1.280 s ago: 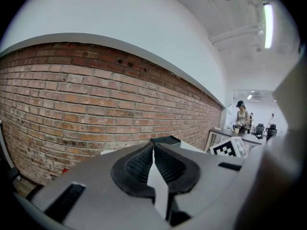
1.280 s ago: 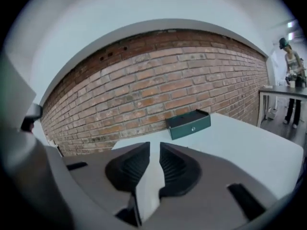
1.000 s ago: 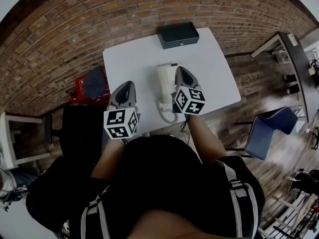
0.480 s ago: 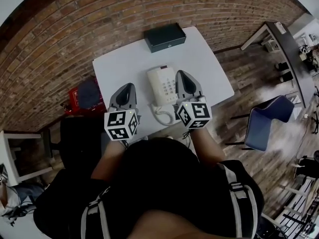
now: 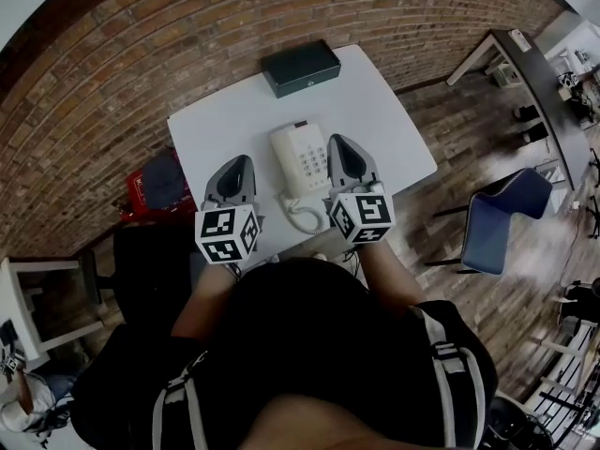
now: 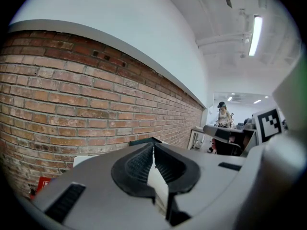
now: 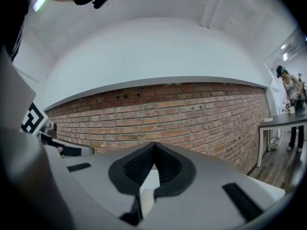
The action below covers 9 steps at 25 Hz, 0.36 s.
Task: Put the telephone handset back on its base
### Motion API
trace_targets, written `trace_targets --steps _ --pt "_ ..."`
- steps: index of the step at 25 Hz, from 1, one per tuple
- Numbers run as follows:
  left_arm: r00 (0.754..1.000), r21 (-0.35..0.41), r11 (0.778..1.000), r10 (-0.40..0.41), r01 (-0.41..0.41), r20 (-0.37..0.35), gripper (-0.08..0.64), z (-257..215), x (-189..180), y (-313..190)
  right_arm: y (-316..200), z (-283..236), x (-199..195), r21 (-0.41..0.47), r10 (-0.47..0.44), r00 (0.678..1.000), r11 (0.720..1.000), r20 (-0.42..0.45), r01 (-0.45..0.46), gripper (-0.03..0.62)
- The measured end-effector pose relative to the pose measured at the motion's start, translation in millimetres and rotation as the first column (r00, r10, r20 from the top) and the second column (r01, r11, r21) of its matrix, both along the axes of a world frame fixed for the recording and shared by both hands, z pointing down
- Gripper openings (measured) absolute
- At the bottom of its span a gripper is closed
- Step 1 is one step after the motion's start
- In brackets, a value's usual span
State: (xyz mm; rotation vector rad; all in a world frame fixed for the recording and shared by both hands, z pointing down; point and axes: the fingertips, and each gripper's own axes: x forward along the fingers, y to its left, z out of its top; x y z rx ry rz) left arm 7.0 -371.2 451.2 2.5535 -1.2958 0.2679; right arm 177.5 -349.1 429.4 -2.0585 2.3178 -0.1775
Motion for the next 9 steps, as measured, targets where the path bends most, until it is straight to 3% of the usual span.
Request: trace_targets --steps 9 --pt "1.000 0.000 1.000 -0.004 0.004 0.002 0.009 -0.5 -2.4 1.2 0.9 2.7 -2.0 -0.008 -0.009 1.000 1.000 0.015 0.009 -0.002"
